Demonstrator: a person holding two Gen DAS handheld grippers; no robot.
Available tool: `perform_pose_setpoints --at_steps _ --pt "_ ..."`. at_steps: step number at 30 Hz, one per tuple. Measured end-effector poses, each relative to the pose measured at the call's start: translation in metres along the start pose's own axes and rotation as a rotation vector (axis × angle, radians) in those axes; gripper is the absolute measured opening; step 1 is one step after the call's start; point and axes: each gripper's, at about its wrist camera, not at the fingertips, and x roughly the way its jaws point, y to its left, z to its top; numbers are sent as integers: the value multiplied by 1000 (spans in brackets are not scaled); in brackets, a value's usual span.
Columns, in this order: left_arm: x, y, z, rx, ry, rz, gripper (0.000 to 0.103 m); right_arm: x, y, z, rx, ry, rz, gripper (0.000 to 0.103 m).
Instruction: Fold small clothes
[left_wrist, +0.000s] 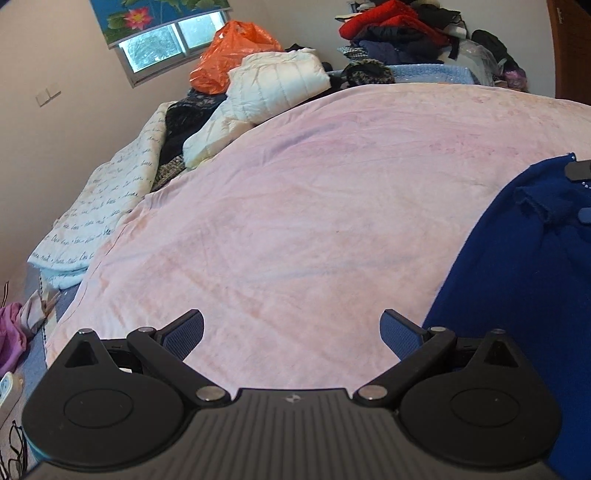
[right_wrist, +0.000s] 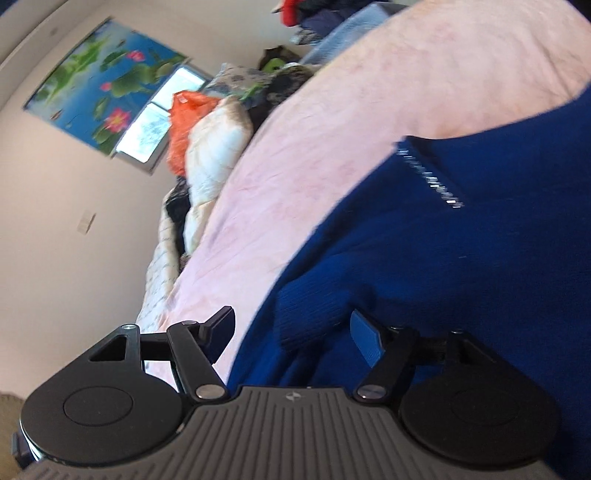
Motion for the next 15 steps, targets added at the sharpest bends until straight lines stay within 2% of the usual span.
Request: perform_pose_setpoints --at_steps 4,7,9,11,15 --pt "-9 16 -10 -25 11 6 102 -5 24 -14 -91 64 -16 69" --pt "-13 16 -22 0 16 -33 102 -6 45 -38 -245 113 -56 69" --pt "-13 16 -29 17 16 -20 102 -12 65 -60 -408 124 -89 69" --pt "-10 20 -33 10 29 25 102 -19 90 -85 -594 133 -103 69" --pt "-4 45 -37 -91 79 50 102 -27 150 -155 -1063 152 -68 69"
